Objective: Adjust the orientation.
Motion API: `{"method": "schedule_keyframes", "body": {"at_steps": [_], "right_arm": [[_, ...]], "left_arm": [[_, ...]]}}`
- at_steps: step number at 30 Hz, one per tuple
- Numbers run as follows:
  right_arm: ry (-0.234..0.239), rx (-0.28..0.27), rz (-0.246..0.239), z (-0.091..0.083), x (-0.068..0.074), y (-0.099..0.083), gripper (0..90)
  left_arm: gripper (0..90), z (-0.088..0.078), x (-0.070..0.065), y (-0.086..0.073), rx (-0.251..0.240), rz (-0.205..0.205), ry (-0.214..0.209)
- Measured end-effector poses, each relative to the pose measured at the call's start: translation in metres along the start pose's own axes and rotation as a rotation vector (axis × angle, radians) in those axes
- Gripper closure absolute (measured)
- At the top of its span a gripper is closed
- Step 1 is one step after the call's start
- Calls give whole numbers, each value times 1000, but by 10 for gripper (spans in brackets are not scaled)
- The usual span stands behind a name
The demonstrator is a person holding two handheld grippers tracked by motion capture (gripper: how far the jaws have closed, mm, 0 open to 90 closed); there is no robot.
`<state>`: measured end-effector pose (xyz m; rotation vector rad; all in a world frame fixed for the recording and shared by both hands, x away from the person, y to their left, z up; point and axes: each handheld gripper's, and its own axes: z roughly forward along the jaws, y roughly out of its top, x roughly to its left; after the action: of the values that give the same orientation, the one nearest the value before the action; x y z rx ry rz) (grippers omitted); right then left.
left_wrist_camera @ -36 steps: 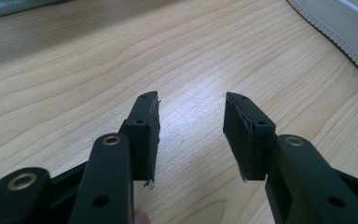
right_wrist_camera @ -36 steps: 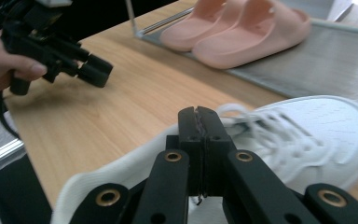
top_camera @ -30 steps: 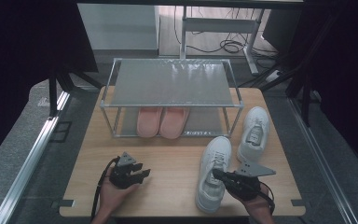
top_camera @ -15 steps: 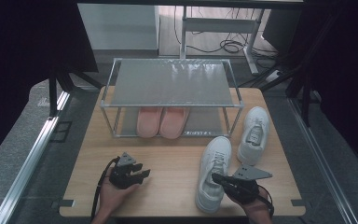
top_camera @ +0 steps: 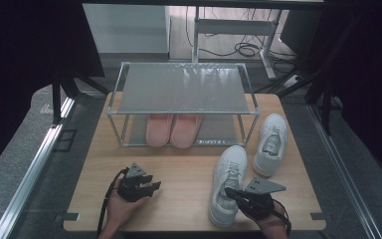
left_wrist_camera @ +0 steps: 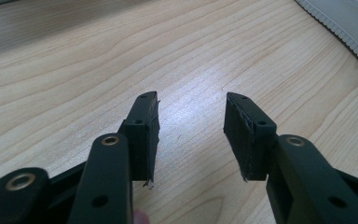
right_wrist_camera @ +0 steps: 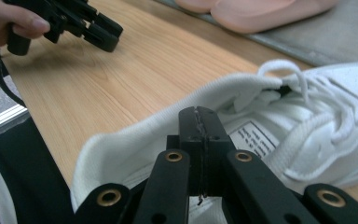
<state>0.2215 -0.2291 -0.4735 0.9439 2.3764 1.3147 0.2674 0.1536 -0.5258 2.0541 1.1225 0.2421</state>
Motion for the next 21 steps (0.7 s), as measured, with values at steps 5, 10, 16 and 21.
{"method": "schedule_keyframes", "body": {"at_steps": [5,10,16,21], "right_arm": [[-27,42,-7,3,1,-3,900],[-28,61,5,1,2,-10,900],[-24,64,1,1,3,-11,900],[-20,69,4,-1,1,-11,900]], "left_arm": [[563,-1,0,0,-2,-2,-1],[562,0,0,0,-1,-2,0],[560,1,-1,0,3,1,-4],[559,1,-1,0,6,2,-4]]}}
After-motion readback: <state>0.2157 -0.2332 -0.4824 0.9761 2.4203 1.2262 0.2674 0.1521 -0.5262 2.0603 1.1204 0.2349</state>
